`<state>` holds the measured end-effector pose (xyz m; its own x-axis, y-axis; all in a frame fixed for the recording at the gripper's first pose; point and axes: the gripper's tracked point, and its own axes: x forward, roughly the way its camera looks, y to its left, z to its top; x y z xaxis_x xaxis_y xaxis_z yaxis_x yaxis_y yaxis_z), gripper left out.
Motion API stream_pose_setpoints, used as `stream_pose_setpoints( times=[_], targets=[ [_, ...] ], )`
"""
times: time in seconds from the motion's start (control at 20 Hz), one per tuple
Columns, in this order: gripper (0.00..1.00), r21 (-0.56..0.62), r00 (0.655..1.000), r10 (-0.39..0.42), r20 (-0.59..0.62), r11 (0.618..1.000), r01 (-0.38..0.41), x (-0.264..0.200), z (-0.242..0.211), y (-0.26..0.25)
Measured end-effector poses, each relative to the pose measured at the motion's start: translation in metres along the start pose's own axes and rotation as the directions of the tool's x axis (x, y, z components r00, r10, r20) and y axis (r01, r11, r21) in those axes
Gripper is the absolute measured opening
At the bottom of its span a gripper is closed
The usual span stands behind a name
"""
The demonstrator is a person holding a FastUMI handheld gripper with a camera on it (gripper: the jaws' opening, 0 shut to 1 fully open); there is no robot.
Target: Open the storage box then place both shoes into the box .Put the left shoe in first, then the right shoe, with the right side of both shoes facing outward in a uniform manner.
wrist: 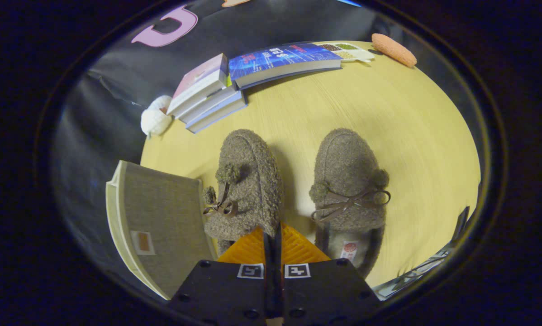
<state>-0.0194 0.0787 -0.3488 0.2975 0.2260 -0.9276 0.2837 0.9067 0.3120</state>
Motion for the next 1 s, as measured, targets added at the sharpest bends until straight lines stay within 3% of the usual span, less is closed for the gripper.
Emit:
stream_pose_setpoints(
  times=[0.2,0.6,0.8,1.0],
  targets=[
    [0.03,0.104,0.991,0.131,0.036,0.986,-0.134,-0.037,0.015,0.039],
    [0.03,-0.012,0.947,0.295,0.130,0.955,-0.296,-0.123,0.046,0.142],
    [0.03,-0.022,0.924,0.375,0.073,0.927,-0.375,-0.128,0.016,0.204],
    [0.03,-0.054,0.933,0.359,-0.017,0.932,-0.360,-0.100,-0.027,0.232]
  ],
)
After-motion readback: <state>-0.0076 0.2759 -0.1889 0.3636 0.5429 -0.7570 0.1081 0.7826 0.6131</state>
